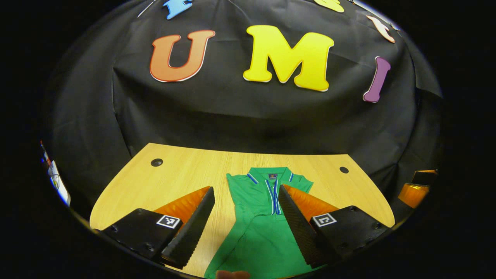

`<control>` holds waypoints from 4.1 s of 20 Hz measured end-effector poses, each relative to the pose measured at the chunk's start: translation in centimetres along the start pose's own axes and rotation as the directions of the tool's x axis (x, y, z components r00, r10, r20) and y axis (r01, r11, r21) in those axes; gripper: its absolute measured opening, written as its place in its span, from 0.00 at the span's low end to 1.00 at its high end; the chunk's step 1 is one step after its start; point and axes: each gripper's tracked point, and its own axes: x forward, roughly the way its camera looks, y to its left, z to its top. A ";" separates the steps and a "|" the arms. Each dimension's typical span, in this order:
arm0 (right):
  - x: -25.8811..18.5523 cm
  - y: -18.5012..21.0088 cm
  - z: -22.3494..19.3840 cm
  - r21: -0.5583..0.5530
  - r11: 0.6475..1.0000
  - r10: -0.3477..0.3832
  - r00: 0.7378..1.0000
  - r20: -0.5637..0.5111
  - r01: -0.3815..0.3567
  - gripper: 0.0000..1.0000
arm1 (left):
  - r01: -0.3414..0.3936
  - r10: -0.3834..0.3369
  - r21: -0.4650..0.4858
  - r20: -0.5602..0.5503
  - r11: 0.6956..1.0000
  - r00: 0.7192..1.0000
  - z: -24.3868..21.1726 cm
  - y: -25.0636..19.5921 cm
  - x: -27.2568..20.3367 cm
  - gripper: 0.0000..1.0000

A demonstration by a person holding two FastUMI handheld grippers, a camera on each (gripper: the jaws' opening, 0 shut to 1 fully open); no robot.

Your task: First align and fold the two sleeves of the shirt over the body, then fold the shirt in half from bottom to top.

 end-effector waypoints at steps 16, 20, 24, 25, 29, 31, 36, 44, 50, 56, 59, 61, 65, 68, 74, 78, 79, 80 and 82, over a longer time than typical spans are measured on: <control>-4.3 -1.4 -14.8 -0.076 0.997 0.012 0.963 -0.269 -0.033 0.96 | 0.019 -0.012 0.033 -0.198 0.999 0.980 -14.0 2.5 -9.9 1.00; -3.5 -1.9 -19.9 -0.069 0.997 -0.006 0.925 -0.381 -0.021 0.96 | 0.028 -0.017 0.026 -0.343 0.999 0.939 -19.7 3.5 -11.0 1.00; -2.9 -2.7 -24.4 -0.064 0.998 -0.018 0.882 -0.471 -0.013 0.96 | 0.011 0.001 0.025 -0.465 1.000 0.885 -24.9 4.7 -11.9 1.00; -2.8 -2.7 -25.2 -0.061 0.998 -0.018 0.872 -0.489 -0.014 0.96 | 0.006 0.002 0.014 -0.495 1.000 0.869 -25.6 5.0 -12.0 1.00; -2.6 -3.4 -27.4 -0.062 0.998 -0.024 0.838 -0.546 -0.011 0.96 | -0.011 0.007 -0.004 -0.569 1.000 0.822 -27.9 5.3 -12.7 1.00; -2.4 -3.6 -28.4 -0.059 0.998 -0.034 0.819 -0.573 0.001 0.96 | -0.014 0.007 -0.007 -0.604 1.000 0.797 -29.0 5.5 -13.2 1.00; -2.3 -3.6 -30.3 -0.053 0.999 -0.035 0.781 -0.624 0.002 0.96 | -0.014 0.014 0.004 -0.659 1.000 0.752 -30.1 5.8 -13.9 1.00; -1.9 -3.2 -31.7 -0.019 1.000 -0.011 0.763 -0.646 -0.002 0.94 | -0.010 0.040 0.047 -0.705 0.999 0.708 -30.8 6.2 -14.3 1.00; -2.4 -2.1 -32.2 0.050 0.999 0.038 0.741 -0.670 -0.007 0.48 | -0.016 0.031 0.028 -0.723 0.999 0.690 -31.0 5.8 -14.7 0.64; -2.4 -1.3 -32.2 0.100 0.995 0.072 0.725 -0.685 -0.005 0.01 | 0.047 -0.059 -0.038 -0.725 0.998 0.687 -30.9 4.2 -14.6 0.09; -2.7 -1.4 -31.4 0.119 0.993 0.082 0.732 -0.676 -0.001 0.01 | 0.080 -0.098 -0.059 -0.714 0.995 0.693 -30.1 3.9 -14.6 0.07; -2.9 -1.3 -30.3 0.155 0.988 0.103 0.739 -0.665 0.002 0.00 | 0.104 -0.127 -0.076 -0.701 0.992 0.702 -29.2 3.6 -14.6 0.06; -2.8 -1.5 -27.1 0.191 0.982 0.125 0.772 -0.623 -0.004 0.00 | 0.151 -0.161 -0.071 -0.644 0.986 0.748 -26.8 3.6 -13.8 0.06; -1.8 -1.5 -23.9 0.200 0.980 0.122 0.811 -0.573 -0.006 0.00 | 0.153 -0.162 -0.065 -0.584 0.986 0.796 -24.6 3.7 -12.4 0.06; 2.6 -1.1 -15.2 0.207 0.978 0.125 0.890 -0.437 -0.036 0.00 | 0.166 -0.177 -0.063 -0.444 0.984 0.878 -19.1 2.9 -7.8 0.06; 6.1 -1.2 -10.0 0.199 0.978 0.127 0.923 -0.362 -0.056 0.00 | 0.167 -0.175 -0.056 -0.379 0.984 0.909 -14.5 2.7 -4.2 0.06; 7.1 -1.2 -8.8 0.194 0.979 0.125 0.930 -0.346 -0.060 0.00 | 0.169 -0.177 -0.053 -0.361 0.984 0.916 -13.4 2.6 -3.4 0.06; 8.1 -1.2 -7.7 0.191 0.980 0.124 0.936 -0.329 -0.063 0.00 | 0.173 -0.180 -0.052 -0.340 0.984 0.923 -12.3 2.5 -2.4 0.06; 9.9 -1.2 -5.6 0.186 0.980 0.124 0.946 -0.301 -0.070 0.00 | 0.179 -0.185 -0.048 -0.303 0.983 0.935 -10.0 2.3 -0.5 0.06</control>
